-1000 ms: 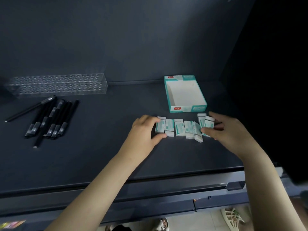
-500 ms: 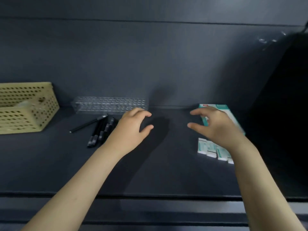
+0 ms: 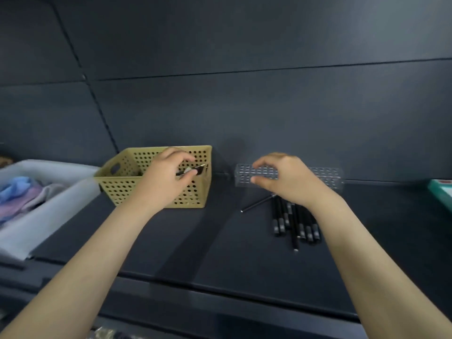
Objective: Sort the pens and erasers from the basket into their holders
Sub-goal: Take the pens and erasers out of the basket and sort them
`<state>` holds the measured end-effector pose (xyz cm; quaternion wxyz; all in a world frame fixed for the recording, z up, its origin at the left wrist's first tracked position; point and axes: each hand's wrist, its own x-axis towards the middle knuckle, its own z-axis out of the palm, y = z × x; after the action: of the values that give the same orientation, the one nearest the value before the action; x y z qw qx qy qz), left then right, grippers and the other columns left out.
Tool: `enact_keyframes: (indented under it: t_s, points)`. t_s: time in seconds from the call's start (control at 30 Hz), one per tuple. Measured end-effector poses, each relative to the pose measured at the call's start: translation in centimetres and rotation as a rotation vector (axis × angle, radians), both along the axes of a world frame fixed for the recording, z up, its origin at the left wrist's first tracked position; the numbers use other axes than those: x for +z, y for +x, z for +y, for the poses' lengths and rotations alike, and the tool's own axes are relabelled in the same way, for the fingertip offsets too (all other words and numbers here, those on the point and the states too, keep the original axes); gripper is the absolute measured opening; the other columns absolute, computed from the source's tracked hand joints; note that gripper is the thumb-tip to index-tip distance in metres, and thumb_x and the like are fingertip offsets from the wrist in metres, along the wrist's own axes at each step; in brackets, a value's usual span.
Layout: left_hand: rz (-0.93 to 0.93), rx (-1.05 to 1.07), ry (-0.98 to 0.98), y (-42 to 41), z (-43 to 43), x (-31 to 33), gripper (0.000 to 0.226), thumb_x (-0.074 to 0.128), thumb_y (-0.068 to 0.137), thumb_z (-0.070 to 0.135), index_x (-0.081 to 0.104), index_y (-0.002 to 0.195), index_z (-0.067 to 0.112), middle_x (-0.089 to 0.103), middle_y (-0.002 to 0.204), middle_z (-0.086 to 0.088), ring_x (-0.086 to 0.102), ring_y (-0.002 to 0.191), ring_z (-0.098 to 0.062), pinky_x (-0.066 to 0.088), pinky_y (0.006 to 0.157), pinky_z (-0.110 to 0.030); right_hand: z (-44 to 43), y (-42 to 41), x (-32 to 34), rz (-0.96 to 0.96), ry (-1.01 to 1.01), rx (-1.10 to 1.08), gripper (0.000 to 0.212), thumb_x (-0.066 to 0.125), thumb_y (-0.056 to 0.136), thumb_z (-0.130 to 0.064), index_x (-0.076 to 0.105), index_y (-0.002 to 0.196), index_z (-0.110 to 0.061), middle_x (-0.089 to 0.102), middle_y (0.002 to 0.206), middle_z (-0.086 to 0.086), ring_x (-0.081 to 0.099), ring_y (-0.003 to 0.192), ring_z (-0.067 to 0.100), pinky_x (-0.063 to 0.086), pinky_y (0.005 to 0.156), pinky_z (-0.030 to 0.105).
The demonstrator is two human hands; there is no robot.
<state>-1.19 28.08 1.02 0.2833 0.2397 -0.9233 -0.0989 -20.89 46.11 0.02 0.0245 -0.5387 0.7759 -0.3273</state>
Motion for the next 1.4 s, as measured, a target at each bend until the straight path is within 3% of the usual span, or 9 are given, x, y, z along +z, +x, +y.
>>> enact_keyframes:
  t_s: [0.07, 0.23, 0.5, 0.7, 0.83, 0.9, 1.07, 1.2, 1.4]
  points:
    - [-0.017, 0.033, 0.030, 1.2, -2.2, -0.1, 0.024, 0.063, 0.091, 0.022, 0.064, 0.114, 0.016, 0.054, 0.123, 0.004, 0.051, 0.112, -0.012, 0.033, 0.095, -0.019, -2.4, 0.9, 0.5, -0.006, 0.006, 0.038, 0.029, 0.068, 0.087, -0.037, 0.066, 0.113, -0.024, 0.060, 0.115, -0.009, 0.052, 0.111, 0.006, 0.038, 0.097, 0.021]
    - [-0.059, 0.096, 0.049, 2.4, -7.7, -1.2, 0.024, 0.064, 0.090, 0.023, 0.065, 0.113, 0.016, 0.056, 0.124, 0.001, 0.056, 0.108, -0.016, 0.038, 0.090, -0.023, -8.2, 1.7, 1.3, 0.022, 0.032, 0.116, 0.028, 0.066, 0.089, -0.035, 0.066, 0.114, -0.022, 0.062, 0.119, -0.007, 0.053, 0.113, 0.008, 0.038, 0.090, 0.020]
    - [-0.161, 0.100, 0.037, 2.7, -14.0, -1.8, 0.028, 0.063, 0.090, 0.031, 0.064, 0.116, 0.019, 0.056, 0.123, 0.003, 0.050, 0.117, -0.014, 0.039, 0.105, -0.034, -16.7, 2.5, 0.3, 0.031, 0.107, 0.213, 0.031, 0.064, 0.091, -0.036, 0.064, 0.119, -0.022, 0.060, 0.125, -0.009, 0.047, 0.109, 0.001, 0.033, 0.088, 0.017]
    - [-0.235, 0.060, 0.041, 2.7, -18.7, -2.1, 0.030, 0.059, 0.091, 0.036, 0.063, 0.117, 0.022, 0.056, 0.124, 0.005, 0.049, 0.118, -0.013, 0.042, 0.103, -0.037, -22.5, 3.2, -0.1, 0.008, 0.225, 0.183, 0.029, 0.062, 0.091, -0.042, 0.064, 0.116, -0.028, 0.059, 0.123, -0.013, 0.050, 0.119, 0.013, 0.044, 0.096, 0.030]
    - [-0.329, -0.004, 0.144, 2.1, -21.9, -2.0, 0.029, 0.057, 0.093, 0.038, 0.063, 0.116, 0.022, 0.060, 0.122, 0.005, 0.055, 0.111, -0.012, 0.046, 0.099, -0.039, -25.7, 4.2, -0.7, -0.020, 0.272, 0.135, 0.027, 0.056, 0.094, -0.042, 0.065, 0.116, -0.027, 0.060, 0.112, -0.014, 0.051, 0.108, 0.004, 0.034, 0.087, 0.023]
    - [-0.401, -0.005, 0.205, 1.9, -22.7, -2.3, 0.034, 0.054, 0.094, 0.041, 0.060, 0.121, 0.022, 0.058, 0.126, 0.005, 0.055, 0.110, -0.012, 0.044, 0.098, -0.033, -26.3, 4.5, -1.9, -0.068, 0.309, 0.111, 0.031, 0.050, 0.097, -0.043, 0.063, 0.119, -0.025, 0.061, 0.118, -0.009, 0.053, 0.107, 0.007, 0.038, 0.087, 0.025]
    - [-0.577, 0.007, 0.352, 2.8, -23.0, -4.3, 0.058, 0.043, 0.092, 0.059, 0.045, 0.138, 0.023, 0.043, 0.143, -0.002, 0.045, 0.125, -0.022, 0.038, 0.105, -0.040, -26.5, 5.3, -3.8, -0.011, 0.496, 0.084, 0.049, 0.043, 0.095, -0.053, 0.052, 0.134, -0.023, 0.053, 0.129, -0.003, 0.047, 0.120, 0.016, 0.036, 0.089, 0.028]
    - [-0.513, -0.001, 0.359, 4.3, -21.7, -4.5, 0.065, 0.047, 0.090, 0.060, 0.033, 0.144, 0.027, 0.027, 0.153, -0.002, 0.024, 0.141, -0.026, 0.026, 0.114, -0.045, -25.4, 6.4, -4.4, 0.093, 0.437, 0.019, 0.064, 0.046, 0.089, -0.060, 0.041, 0.143, -0.027, 0.037, 0.149, -0.005, 0.022, 0.139, 0.020, 0.023, 0.113, 0.040]
    - [-0.580, -0.031, 0.342, 5.2, -20.9, -4.9, 0.090, 0.053, 0.081, 0.068, 0.015, 0.151, 0.025, 0.011, 0.159, 0.000, 0.003, 0.146, -0.027, 0.015, 0.116, -0.046, -24.2, 8.7, -3.7, 0.152, 0.478, -0.064, 0.088, 0.030, 0.072, -0.080, 0.035, 0.146, -0.033, 0.027, 0.144, -0.015, 0.011, 0.136, 0.010, 0.013, 0.113, 0.042]
